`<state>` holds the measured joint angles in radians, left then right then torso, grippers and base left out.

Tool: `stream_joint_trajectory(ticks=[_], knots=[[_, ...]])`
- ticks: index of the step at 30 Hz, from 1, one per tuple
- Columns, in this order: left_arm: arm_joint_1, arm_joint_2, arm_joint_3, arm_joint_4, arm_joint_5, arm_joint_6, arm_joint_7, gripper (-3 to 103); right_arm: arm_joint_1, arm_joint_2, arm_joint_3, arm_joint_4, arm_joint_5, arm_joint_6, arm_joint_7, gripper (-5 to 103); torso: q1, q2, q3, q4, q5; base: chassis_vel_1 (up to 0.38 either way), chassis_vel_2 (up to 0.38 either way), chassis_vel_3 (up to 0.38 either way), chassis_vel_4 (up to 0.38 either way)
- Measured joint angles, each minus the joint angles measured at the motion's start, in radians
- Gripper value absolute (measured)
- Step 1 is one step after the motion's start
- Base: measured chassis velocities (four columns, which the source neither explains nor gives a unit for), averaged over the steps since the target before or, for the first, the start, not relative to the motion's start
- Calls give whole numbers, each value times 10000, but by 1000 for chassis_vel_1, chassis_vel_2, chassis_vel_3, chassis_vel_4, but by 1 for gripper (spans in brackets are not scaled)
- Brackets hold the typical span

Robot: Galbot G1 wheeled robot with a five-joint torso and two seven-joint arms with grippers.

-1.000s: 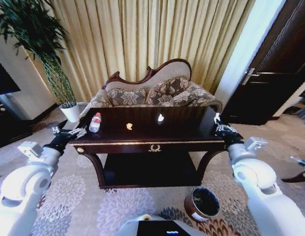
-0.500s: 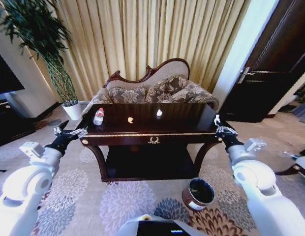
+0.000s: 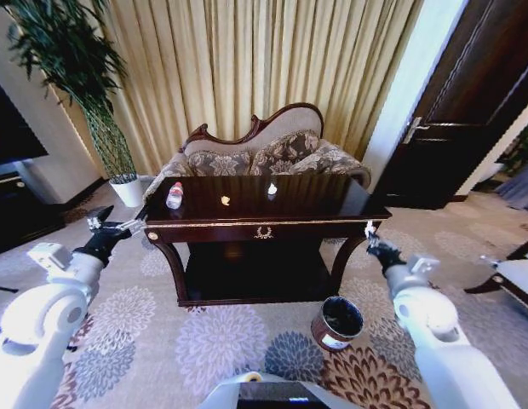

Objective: Move to the front of the table and place the trash on the table into the trash bin.

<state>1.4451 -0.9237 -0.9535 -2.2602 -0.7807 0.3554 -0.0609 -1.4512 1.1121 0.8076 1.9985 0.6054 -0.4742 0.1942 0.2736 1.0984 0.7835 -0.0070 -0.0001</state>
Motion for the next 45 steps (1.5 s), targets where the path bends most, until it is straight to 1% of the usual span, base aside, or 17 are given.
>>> stream_joint_trajectory(ticks=[3,7,18,25,26,28,29,30,31,32,34,35,37,39,40,43,45], knots=[[-12,-52,40,-47,19,2,-17,100,-125,359,-23,-953,-542,-294,-268,0,0,0,-1,-3,0,0,0,0,0],[13,-72,48,-44,69,4,-23,100,-11,631,-196,-1967,-993,-244,-364,0,-3,2,-2,-3,3,0,0,0,0],[250,-126,17,-141,170,2,-19,100,2022,932,-775,-6368,-2402,824,260,0,-3,3,-2,1,3,0,0,0,0],[232,-76,25,-128,181,2,-19,100,2614,1026,-775,-7556,-3000,1076,311,-3,-4,4,-2,-1,1,0,0,0,0],[218,-78,54,-113,198,2,-19,100,2659,1085,-773,-7658,-3090,1100,302,7,-4,4,-1,-1,1,0,0,0,0],[209,-84,79,-100,224,2,-20,100,2670,1122,-773,-7692,-3123,1104,302,7,-3,3,-2,0,1,0,0,0,0],[202,-96,108,-88,252,2,-19,100,2672,1169,-779,-7700,-3165,1109,297,13,-4,3,-2,0,1,0,0,0,0],[202,-96,108,-88,252,2,-19,100,2672,1169,-779,-7700,-3165,1109,297,13,-4,3,-2,0,1,0,0,0,0],[199,-105,134,-85,279,2,-19,100,2669,1205,-795,-7687,-3182,1108,292,23,-4,4,-2,-1,1,0,0,0,0],[199,-105,134,-85,279,2,-19,100,2669,1205,-795,-7687,-3182,1108,292,23,-4,4,-2,-1,1,0,0,0,0],[190,-128,211,-70,339,1,-20,100,2654,1280,-849,-7588,-3204,1109,282,34,-4,4,-2,0,0,0,0,0,0],[190,-128,211,-70,339,1,-20,100,2654,1280,-849,-7588,-3204,1109,282,34,-4,4,-2,0,0,0,0,0,0],[192,-147,245,-55,374,-2,-20,100,2638,1330,-887,-7506,-3220,1108,282,45,-4,4,-2,0,0,0,0,0,0],[189,-147,250,-39,384,-5,-20,100,2616,1346,-895,-7450,-3223,1113,291,51,-4,3,-2,0,1,0,0,0,0],[171,-147,250,-19,385,-7,-20,100,2580,1348,-897,-7348,-3214,1142,310,57,-4,4,-2,1,2,0,0,0,0],[133,-142,250,6,386,-8,-22,100,2405,1335,-891,-6846,-3017,1315,299,62,-4,4,-2,0,3,0,0,0,0],[116,-154,256,21,384,-12,-24,100,2045,1228,-861,-5670,-2559,1621,87,73,-4,4,-2,-3,3,0,0,0,0]])
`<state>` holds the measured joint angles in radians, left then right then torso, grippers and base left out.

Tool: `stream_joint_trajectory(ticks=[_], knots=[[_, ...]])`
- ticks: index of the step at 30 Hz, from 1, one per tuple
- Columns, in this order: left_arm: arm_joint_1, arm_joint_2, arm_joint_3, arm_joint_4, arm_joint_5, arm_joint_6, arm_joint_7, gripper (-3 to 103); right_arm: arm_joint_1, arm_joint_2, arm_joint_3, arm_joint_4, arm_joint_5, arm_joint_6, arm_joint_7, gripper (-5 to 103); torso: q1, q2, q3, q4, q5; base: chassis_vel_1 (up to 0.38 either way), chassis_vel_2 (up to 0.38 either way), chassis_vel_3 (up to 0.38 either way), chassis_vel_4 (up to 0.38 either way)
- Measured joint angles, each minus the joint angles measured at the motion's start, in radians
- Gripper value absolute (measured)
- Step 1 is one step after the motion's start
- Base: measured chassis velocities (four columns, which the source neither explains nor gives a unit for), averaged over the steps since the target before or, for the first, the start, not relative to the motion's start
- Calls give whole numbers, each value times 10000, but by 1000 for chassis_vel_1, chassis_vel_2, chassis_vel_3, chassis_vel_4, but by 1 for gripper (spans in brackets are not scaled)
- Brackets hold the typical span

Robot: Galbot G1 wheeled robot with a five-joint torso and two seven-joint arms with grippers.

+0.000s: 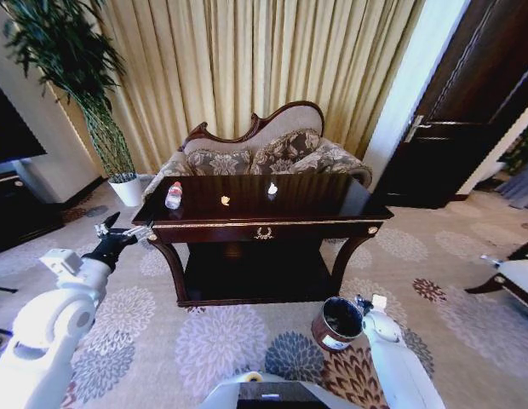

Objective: Move to the front of the table and place the trash on the table into the trash bin.

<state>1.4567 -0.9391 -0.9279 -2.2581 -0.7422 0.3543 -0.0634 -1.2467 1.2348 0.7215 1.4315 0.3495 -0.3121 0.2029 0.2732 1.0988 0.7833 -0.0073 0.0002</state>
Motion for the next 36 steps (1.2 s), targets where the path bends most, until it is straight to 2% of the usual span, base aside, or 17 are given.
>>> stream_joint_trajectory(ticks=[1,3,4,5,6,8,9,11,13,17,24,36], knots=[[-1,-22,17,0,4,-3,0,100,-166,-70,26,692,221,170,-112,79,0,0,-1,2,-3,0,0,0,0],[-1,-36,37,1,12,-3,0,100,-252,-109,36,1081,358,248,-157,79,0,0,-1,3,-5,0,0,0,0],[-1,-81,93,0,69,-13,0,100,-441,-210,40,2115,766,368,-186,89,0,1,-1,3,-3,0,0,0,0],[-1,-110,130,-11,102,-19,0,100,-526,-311,25,2828,1049,453,-162,94,-1,0,-1,4,-4,0,0,0,0],[-1,-110,130,-11,102,-19,0,100,-526,-311,25,2828,1049,453,-162,94,-1,0,-1,4,-4,0,0,0,0],[-1,-127,146,-77,115,-23,0,100,-637,-565,-25,4130,1559,499,-73,98,0,0,-1,4,-2,0,0,0,0],[-1,-127,146,-77,115,-23,0,100,-637,-565,-25,4130,1559,499,-73,98,0,0,-1,4,-2,0,0,0,0],[24,-120,110,-125,103,-25,2,100,-759,-868,-33,5411,2126,421,0,100,0,1,-1,4,-5,0,0,0,0],[53,-104,56,-151,83,-26,2,100,-847,-1021,-29,5903,2328,391,-4,100,0,1,-1,4,-2,0,0,0,0],[71,-41,-6,-171,35,-58,6,100,-1225,-1426,112,7116,2834,384,-504,100,-1,2,-1,3,-2,0,0,0,0],[74,-24,-6,-205,1,-83,13,100,-1646,-1560,233,7592,2862,367,-1409,100,-1,1,-1,2,-2,0,0,0,0],[81,83,-69,-209,-119,-76,17,100,-1882,-1528,114,7969,2761,88,-1633,100,-3,3,-2,3,-2,-13,18,13,-14]])
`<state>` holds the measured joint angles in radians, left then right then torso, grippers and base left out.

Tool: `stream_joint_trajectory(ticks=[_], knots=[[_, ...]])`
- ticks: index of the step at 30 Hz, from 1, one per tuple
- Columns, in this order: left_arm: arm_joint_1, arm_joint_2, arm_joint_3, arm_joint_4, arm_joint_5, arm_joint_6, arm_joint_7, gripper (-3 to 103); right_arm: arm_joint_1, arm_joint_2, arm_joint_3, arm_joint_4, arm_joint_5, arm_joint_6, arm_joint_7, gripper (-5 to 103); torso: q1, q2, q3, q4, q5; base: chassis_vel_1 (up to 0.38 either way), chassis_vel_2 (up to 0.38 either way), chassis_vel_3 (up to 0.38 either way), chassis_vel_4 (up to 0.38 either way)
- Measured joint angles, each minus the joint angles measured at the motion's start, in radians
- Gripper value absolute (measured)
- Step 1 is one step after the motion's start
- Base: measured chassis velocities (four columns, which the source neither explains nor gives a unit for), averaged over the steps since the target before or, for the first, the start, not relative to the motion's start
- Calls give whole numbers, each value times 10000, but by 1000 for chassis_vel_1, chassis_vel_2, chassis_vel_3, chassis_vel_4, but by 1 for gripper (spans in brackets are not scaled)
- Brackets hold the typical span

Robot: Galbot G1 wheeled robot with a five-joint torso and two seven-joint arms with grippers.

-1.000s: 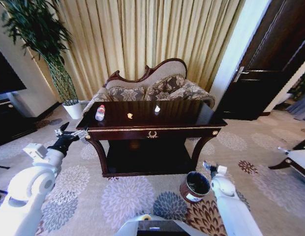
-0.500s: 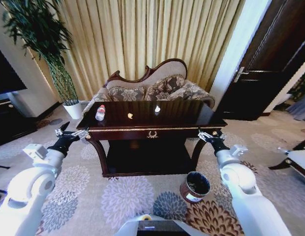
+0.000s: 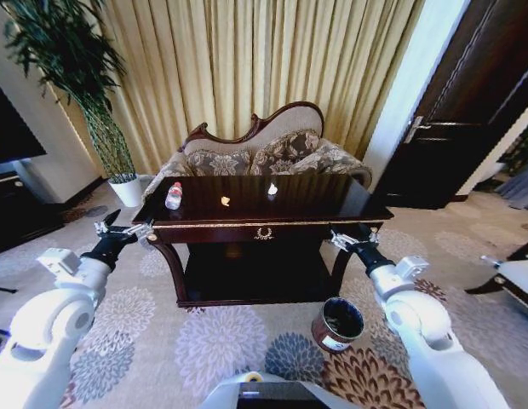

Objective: Move to the front of the table and place the trash on the table into the trash bin.

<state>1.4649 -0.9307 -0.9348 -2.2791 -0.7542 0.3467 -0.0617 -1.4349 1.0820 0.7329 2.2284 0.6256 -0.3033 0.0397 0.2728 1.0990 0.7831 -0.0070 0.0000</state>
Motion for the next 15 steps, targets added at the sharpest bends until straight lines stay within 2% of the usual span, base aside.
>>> stream_joint_trajectory(ticks=[6,15], knots=[[4,-49,-29,25,2,5,0,100,37,-57,-25,98,26,-130,36,100,0,0,1,0,0,-153,122,134,-139],[3,-126,-23,62,46,6,2,100,-64,80,-99,206,37,-200,61,100,8,-7,4,-1,-1,-217,219,223,-208]])
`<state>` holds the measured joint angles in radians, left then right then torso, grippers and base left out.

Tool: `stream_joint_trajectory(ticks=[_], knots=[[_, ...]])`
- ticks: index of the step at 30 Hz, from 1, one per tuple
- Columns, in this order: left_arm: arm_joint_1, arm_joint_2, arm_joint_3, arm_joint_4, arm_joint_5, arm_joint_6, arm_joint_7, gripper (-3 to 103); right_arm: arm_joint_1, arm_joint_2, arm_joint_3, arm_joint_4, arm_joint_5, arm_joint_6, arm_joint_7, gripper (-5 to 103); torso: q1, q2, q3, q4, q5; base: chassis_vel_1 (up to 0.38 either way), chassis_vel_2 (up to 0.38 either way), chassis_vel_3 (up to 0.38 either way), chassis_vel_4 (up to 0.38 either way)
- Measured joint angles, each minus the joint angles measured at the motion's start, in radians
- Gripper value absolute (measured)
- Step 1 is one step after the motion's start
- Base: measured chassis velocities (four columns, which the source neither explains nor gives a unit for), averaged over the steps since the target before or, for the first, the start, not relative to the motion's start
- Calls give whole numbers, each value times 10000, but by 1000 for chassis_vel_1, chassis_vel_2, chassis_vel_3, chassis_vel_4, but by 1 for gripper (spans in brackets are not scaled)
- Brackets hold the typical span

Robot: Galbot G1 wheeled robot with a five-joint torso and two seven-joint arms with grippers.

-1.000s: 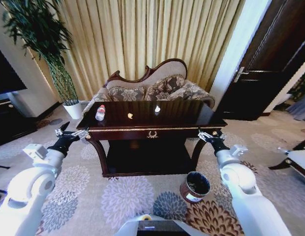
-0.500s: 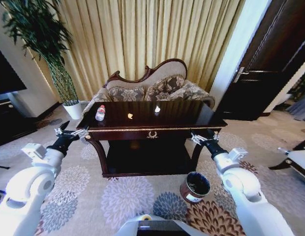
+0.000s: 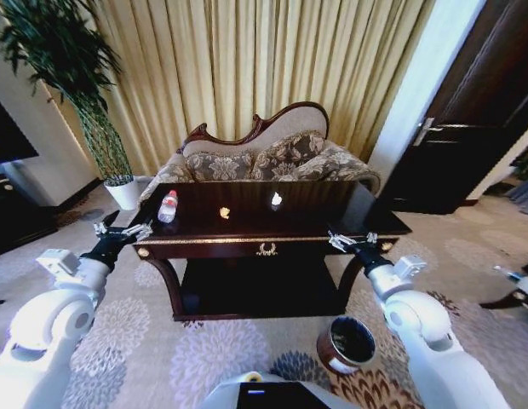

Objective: Move to the front of the table and place the trash on the table into the trash bin.

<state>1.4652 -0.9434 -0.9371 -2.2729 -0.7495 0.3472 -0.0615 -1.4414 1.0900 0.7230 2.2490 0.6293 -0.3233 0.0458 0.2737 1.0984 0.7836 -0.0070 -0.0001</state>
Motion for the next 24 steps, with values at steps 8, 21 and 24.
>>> stream_joint_trajectory(ticks=[8,21,24], knots=[[-65,-14,7,-18,0,2,-3,100,-8,-58,32,19,4,-23,74,100,-2,2,-2,-1,0,-164,149,146,-147],[418,-207,-414,-293,-24,14,-14,100,1075,-1776,-779,-412,1462,-1033,1101,100,-11,8,-5,2,3,-14,10,13,-16],[627,-384,-550,-313,47,-21,-4,100,1829,-2601,-1383,-779,1981,-1241,1302,100,-5,5,-2,0,2,0,0,0,0]])
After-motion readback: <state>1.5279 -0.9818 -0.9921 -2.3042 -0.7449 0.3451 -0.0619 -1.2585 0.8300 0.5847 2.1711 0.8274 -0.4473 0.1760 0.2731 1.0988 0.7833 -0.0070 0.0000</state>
